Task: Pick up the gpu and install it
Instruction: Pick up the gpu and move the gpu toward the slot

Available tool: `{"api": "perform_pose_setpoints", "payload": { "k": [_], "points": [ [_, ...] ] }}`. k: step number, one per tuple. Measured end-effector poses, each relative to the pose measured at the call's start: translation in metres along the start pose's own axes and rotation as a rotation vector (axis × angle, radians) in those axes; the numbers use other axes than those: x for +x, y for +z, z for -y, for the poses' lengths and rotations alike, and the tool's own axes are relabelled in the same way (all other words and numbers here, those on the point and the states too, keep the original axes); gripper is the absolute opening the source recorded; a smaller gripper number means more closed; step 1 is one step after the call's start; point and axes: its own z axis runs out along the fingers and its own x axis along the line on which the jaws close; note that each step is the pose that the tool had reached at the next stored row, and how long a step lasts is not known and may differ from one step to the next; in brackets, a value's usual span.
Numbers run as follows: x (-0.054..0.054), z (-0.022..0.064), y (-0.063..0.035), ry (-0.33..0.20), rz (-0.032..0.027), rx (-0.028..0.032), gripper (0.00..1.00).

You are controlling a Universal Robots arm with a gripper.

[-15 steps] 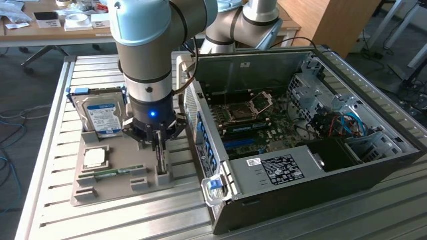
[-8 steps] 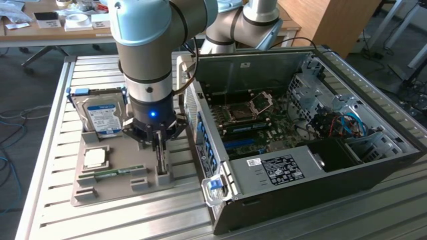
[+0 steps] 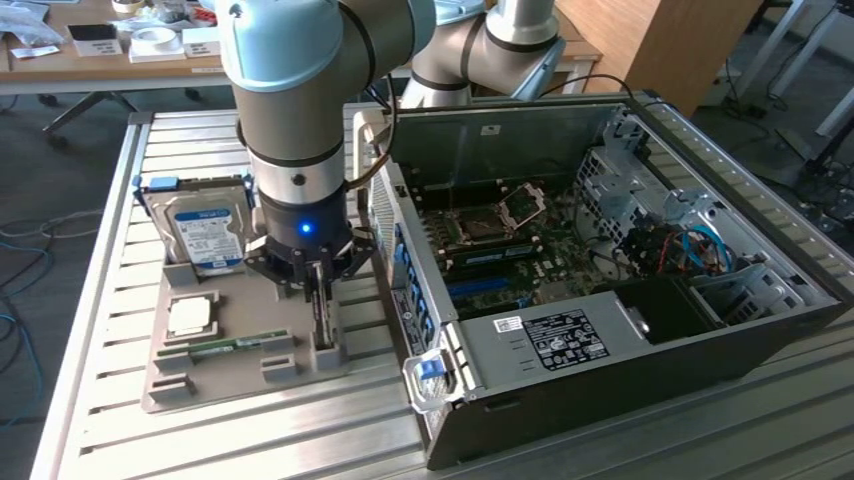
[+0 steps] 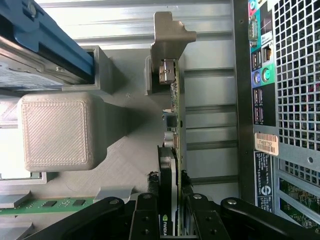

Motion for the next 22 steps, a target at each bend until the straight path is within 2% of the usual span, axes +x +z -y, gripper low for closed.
{"api": "perform_pose_setpoints", "payload": {
  "k": [7, 14, 22],
  "points": [
    [0.0, -0.0001, -0.0004, -0.023, -0.0006, -0.0005, 0.27],
    [0.0, 0.0, -0.0012, -0.024, -0.0011, 0.0, 0.27],
    [0.0, -0.0007, -0.0174, -0.029, -0.0011, -0.0004, 0.27]
  ]
}}
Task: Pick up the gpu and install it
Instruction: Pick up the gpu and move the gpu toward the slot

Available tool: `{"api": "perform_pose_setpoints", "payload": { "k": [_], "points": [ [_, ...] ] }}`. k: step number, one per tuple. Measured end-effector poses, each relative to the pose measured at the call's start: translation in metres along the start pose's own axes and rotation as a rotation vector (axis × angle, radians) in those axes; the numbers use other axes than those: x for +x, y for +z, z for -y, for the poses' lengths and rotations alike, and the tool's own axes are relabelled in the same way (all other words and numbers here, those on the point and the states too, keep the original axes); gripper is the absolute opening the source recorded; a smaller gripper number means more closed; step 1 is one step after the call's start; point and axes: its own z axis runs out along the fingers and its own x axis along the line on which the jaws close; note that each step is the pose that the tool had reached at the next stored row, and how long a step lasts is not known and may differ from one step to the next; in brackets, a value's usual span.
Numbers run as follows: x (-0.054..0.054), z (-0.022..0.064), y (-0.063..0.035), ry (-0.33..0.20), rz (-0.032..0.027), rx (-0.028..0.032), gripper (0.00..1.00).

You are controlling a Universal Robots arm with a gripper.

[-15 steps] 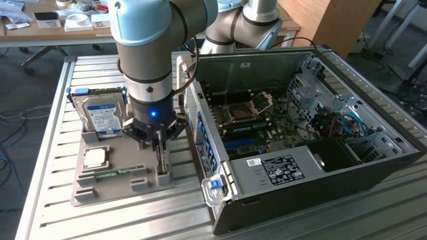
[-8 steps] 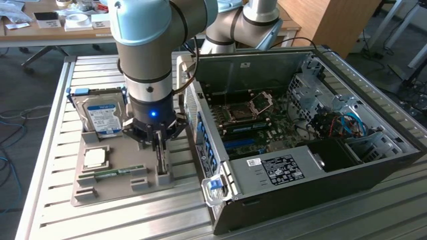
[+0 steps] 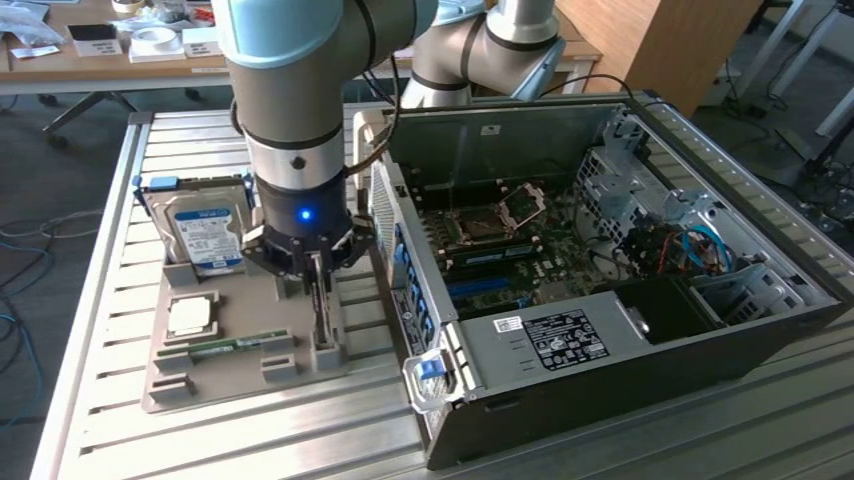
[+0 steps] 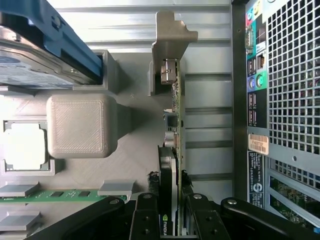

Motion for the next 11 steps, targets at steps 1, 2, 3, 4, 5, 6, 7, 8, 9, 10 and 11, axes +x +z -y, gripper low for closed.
{"api": "perform_pose_setpoints", "payload": {
  "k": [1, 2, 3, 4, 5, 6, 7, 8, 9, 10, 11],
  "points": [
    [0.0, -0.0001, -0.0018, -0.001, 0.0, 0.0, 0.27],
    [0.0, -0.0001, -0.0035, -0.002, 0.0, -0.0001, 0.27],
    [0.0, -0.0002, -0.0053, -0.003, -0.0001, 0.0, 0.27],
    [0.0, -0.0003, -0.0072, -0.004, -0.0001, -0.0001, 0.27],
    [0.0, -0.0004, -0.0094, -0.006, -0.0002, -0.0001, 0.27],
    [0.0, -0.0005, -0.0117, -0.007, -0.0002, -0.0001, 0.27],
    [0.0, -0.0006, -0.0145, -0.008, -0.0003, -0.0001, 0.27],
    [0.0, -0.0007, -0.0173, -0.01, -0.0003, -0.0002, 0.27],
    [0.0, -0.0008, -0.0202, -0.011, -0.0004, -0.0002, 0.27],
    [0.0, -0.0009, -0.0232, -0.012, -0.0004, -0.0001, 0.27],
    [0.0, -0.0011, -0.0264, -0.013, -0.0004, -0.0002, 0.27]
  ]
}}
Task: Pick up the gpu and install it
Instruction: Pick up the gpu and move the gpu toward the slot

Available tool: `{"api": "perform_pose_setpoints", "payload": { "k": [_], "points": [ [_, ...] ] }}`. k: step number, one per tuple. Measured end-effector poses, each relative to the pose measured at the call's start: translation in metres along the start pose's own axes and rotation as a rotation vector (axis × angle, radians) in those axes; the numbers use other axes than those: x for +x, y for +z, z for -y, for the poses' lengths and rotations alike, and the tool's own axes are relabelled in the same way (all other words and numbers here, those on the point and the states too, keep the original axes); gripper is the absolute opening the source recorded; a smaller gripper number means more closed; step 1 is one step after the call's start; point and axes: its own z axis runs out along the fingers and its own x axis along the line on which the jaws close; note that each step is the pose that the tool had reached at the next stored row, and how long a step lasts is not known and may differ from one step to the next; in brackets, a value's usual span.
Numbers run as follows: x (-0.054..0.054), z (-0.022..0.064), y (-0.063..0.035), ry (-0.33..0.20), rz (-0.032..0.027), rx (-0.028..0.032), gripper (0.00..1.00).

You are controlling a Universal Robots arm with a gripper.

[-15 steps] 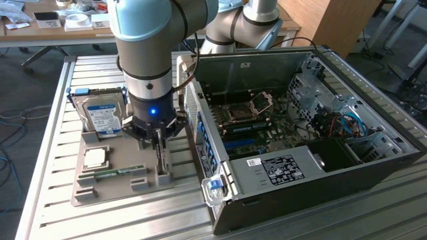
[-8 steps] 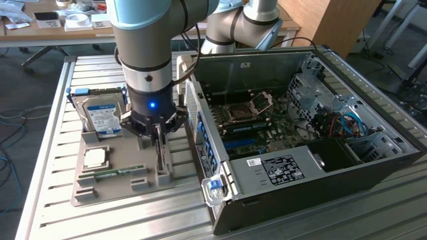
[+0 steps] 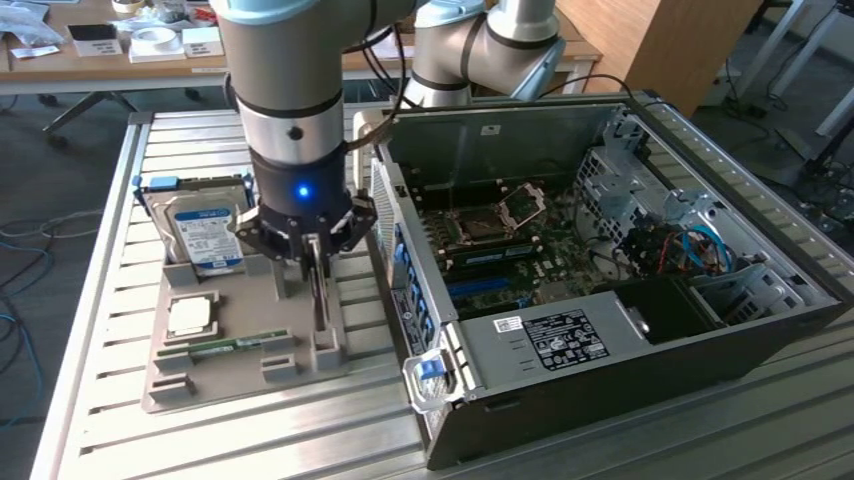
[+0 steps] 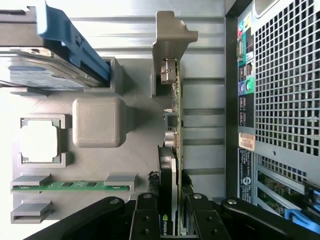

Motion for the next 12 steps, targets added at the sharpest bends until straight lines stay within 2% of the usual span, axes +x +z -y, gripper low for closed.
{"api": "perform_pose_setpoints", "payload": {
  "k": [12],
  "points": [
    [-0.001, -0.0019, -0.0464, -0.011, -0.0005, -0.0001, 0.27]
  ]
}}
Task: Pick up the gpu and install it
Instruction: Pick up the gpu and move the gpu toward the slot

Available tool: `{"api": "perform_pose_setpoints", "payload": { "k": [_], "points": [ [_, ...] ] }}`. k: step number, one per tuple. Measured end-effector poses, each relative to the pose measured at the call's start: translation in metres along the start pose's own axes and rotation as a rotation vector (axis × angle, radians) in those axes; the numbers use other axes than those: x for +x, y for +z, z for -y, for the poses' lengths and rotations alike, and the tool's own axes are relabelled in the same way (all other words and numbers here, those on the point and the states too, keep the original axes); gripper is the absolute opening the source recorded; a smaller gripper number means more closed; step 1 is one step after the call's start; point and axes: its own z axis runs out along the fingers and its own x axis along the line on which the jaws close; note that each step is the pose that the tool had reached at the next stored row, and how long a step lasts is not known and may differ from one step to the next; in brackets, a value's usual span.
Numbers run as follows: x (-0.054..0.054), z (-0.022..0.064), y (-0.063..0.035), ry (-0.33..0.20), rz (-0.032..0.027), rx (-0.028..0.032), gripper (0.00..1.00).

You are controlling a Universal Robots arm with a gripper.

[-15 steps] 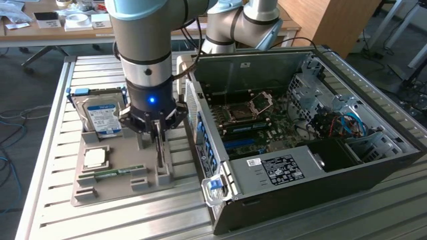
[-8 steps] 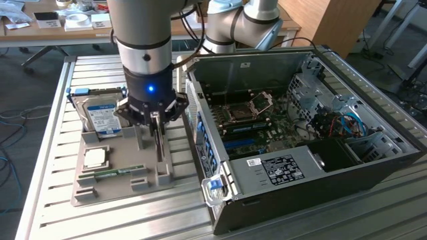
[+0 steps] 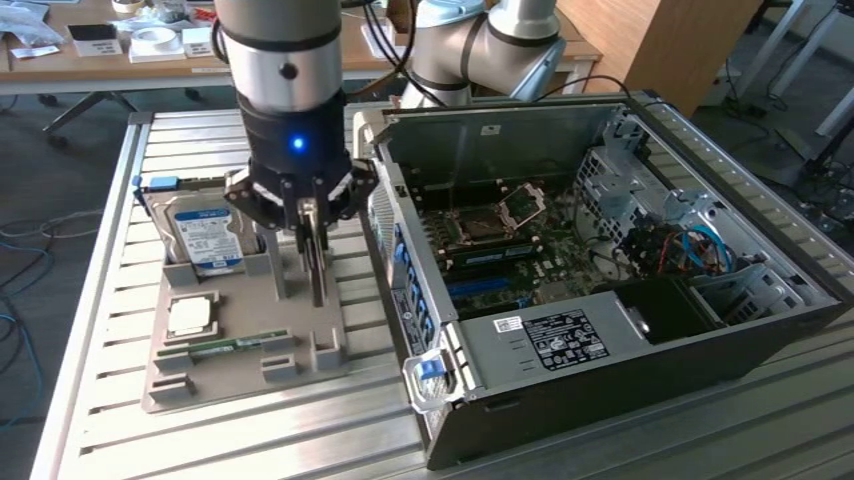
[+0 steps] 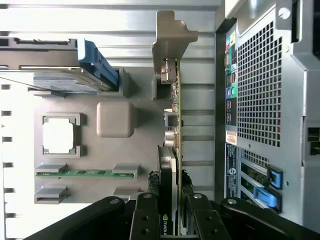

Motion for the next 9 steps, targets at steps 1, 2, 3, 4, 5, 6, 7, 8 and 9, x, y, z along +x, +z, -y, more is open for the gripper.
{"api": "perform_pose_setpoints", "payload": {
  "k": [1, 2, 3, 4, 5, 6, 7, 8, 9],
  "points": [
    [0.0, -0.0002, -0.0041, -0.001, 0.0, -0.0001, 0.27],
    [0.0, -0.0003, -0.0083, -0.002, -0.0001, -0.0001, 0.27],
    [0.0, -0.0005, -0.0124, -0.003, -0.0002, 0.0, 0.27],
    [0.0, -0.0007, -0.0159, -0.004, -0.0002, 0.0, 0.27],
    [0.0, -0.0008, -0.0192, -0.004, -0.0002, -0.0001, 0.27],
    [0.0, -0.0009, -0.0219, -0.005, -0.0002, -0.0001, 0.27],
    [0.0, -0.001, -0.0248, -0.005, -0.0002, -0.0001, 0.27],
    [0.0, -0.0011, -0.0278, -0.006, -0.0002, -0.0001, 0.27],
    [0.0, -0.0013, -0.0311, -0.006, -0.0003, -0.0001, 0.27]
  ]
}}
